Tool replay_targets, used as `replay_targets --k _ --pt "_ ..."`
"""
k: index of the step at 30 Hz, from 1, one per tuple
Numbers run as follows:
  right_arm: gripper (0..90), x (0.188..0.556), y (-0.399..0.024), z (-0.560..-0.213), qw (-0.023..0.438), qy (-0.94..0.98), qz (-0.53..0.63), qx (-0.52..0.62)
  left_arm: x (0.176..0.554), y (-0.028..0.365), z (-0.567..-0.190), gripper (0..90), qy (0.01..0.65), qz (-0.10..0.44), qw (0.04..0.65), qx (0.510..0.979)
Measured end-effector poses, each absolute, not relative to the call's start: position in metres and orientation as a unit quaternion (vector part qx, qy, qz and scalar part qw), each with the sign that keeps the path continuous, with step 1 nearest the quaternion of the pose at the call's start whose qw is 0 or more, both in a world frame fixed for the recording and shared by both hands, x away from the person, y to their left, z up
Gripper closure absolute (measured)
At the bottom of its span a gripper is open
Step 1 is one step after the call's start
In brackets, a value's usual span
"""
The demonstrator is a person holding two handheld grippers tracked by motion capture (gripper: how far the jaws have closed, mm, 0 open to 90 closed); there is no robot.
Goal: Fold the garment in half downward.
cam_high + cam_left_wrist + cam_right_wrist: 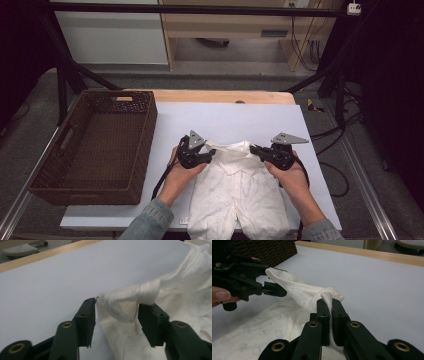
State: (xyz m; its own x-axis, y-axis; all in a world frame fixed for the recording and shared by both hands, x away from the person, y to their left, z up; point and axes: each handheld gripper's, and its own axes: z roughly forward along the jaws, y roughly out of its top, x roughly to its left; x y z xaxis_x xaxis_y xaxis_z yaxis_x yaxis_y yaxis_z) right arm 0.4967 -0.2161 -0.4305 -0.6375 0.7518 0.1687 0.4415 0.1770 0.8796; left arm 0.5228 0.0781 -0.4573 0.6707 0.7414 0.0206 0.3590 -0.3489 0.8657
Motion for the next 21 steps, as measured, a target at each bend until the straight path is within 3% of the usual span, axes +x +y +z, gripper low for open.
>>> replay_targets --k 4,6,10,21 --pt "87.6 0.497 -0.216 -0.430 0.158 0.751 0.503 0.397 0.521 0.078 -0.452 59.5 0.345 0.213 0.460 0.790" --pt "87.6 0.497 -0.216 -0.428 0.162 0.749 0.504 0.397 0.521 0.077 -0.450 72.9 0.346 0.207 0.455 0.794" --pt "87.6 0.498 -0.218 -0.425 0.171 0.747 0.504 0.399 0.521 0.078 -0.444 84.1 0.347 0.199 0.466 0.789" --pt "87.6 0.498 -0.215 -0.413 0.234 0.740 0.490 0.396 0.520 0.073 -0.421 87.2 0.360 0.206 0.484 0.770"
